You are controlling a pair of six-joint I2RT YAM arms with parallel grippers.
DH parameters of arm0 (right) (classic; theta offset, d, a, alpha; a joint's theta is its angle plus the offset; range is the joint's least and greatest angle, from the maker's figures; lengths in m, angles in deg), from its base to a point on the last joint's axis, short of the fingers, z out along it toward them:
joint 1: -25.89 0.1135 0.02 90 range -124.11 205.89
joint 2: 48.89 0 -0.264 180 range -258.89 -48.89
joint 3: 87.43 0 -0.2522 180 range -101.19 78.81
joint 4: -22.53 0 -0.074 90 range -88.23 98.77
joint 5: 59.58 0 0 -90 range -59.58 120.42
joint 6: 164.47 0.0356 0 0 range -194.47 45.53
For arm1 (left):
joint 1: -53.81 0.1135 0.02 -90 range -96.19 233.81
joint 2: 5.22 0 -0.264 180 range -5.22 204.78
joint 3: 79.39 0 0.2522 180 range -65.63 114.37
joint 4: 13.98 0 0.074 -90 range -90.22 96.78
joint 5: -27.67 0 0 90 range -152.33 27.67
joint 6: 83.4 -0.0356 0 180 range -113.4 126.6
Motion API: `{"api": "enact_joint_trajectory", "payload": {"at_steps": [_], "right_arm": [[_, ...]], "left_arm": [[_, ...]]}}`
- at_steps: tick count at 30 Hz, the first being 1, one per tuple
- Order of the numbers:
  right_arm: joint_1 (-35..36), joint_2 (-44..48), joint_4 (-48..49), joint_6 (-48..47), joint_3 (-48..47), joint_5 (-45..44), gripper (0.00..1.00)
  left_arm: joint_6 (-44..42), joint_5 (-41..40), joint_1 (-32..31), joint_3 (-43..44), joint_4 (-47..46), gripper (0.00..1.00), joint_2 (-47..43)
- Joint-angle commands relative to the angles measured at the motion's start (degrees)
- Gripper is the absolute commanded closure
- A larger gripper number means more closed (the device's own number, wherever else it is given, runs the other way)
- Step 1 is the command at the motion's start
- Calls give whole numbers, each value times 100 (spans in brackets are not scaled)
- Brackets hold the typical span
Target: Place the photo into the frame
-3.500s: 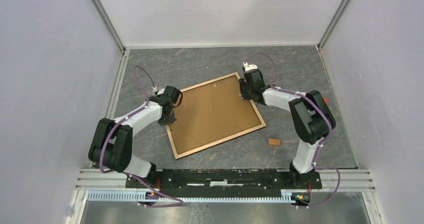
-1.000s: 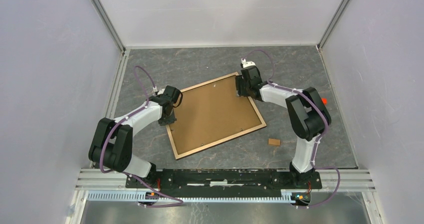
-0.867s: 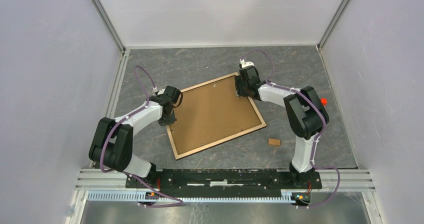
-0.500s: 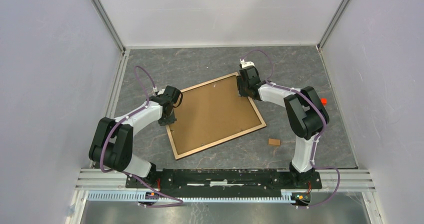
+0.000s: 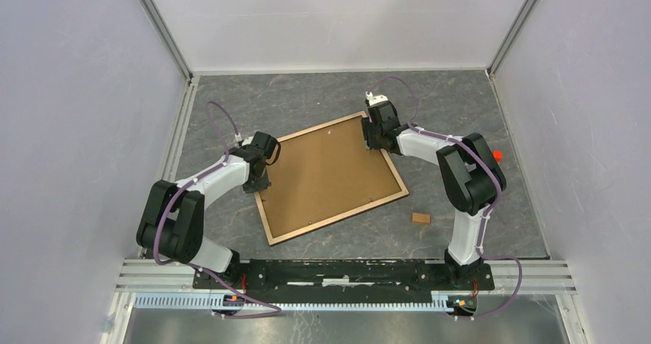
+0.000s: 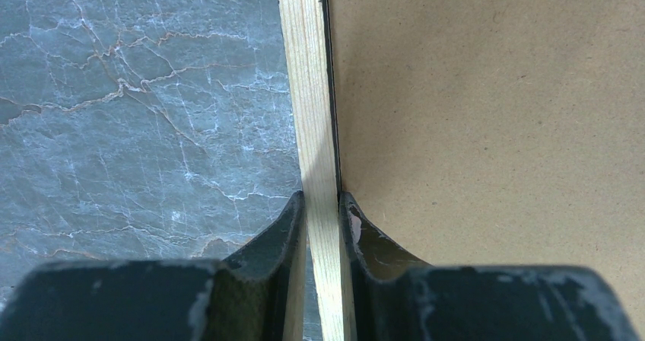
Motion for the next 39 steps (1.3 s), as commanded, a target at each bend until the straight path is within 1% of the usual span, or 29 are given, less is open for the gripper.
{"api": "enact_joint_trajectory", "payload": {"at_steps": [1,3,7,11,15,16,20,22,27,34,38,39], "right_arm": [[87,48,-634,-235,-10,400,46],[75,42,-682,-265,-18,390,49],[32,63,-685,-290,17,382,58],[5,102,-693,-327,55,361,60],[-17,96,-606,-372,75,394,61],[-13,85,-607,-387,63,459,59],[-12,120,-569,-430,77,611,48],[-12,144,-577,-443,92,636,46],[-13,239,-738,-563,164,545,47],[-31,442,-813,-627,281,415,54],[-64,348,-876,-648,217,373,54],[-73,333,-902,-653,206,413,52]], "left_arm": [[-185,42,-36,191,-246,98,-20],[-180,46,-33,195,-254,98,-20],[-199,51,-32,195,-254,98,-20],[-204,51,-35,196,-248,98,-5],[-213,80,-38,205,-255,98,22],[-213,70,-30,212,-255,98,24],[-221,118,-31,230,-265,98,66],[-223,130,-37,239,-269,98,80],[-222,133,-38,248,-270,98,68],[-255,155,-37,291,-257,98,89],[-267,182,-44,309,-266,98,119],[-265,182,-32,302,-275,98,120]]}}
